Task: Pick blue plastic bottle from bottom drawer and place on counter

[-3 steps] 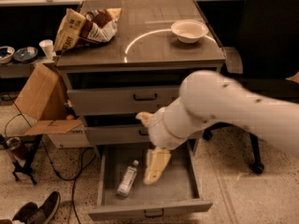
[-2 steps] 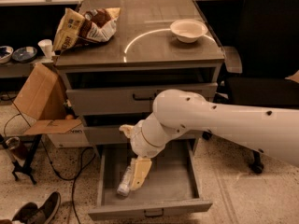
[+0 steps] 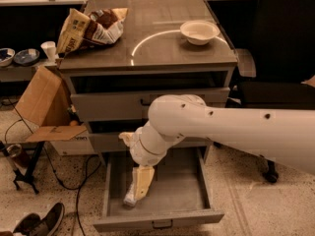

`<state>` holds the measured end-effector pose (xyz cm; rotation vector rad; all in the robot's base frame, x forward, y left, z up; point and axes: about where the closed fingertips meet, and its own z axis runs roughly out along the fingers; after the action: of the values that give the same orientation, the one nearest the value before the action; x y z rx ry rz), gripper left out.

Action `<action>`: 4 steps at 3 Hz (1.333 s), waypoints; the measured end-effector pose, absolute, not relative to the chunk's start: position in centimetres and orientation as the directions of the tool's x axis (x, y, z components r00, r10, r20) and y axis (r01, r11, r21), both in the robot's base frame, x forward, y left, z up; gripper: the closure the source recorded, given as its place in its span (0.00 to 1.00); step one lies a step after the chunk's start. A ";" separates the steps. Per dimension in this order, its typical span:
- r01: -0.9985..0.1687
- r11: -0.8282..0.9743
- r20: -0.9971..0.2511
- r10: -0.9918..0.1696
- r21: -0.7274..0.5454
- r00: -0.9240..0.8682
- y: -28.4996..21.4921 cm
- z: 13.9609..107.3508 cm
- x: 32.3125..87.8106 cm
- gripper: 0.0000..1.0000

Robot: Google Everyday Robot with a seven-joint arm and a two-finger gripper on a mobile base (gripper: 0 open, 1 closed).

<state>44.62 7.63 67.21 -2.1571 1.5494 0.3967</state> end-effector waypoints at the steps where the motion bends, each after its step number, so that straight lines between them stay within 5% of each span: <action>1: -0.875 -0.430 -0.384 -0.786 -0.224 0.485 9.3 64.4 46.5 0.00; 4: -0.674 -0.723 -0.287 -0.621 -0.150 0.729 9.4 47.4 51.3 0.00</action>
Offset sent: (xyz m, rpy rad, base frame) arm 0.0797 0.0422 -0.1663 -0.2705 -0.1068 0.5412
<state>51.31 9.44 47.39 -2.6890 1.0249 0.3172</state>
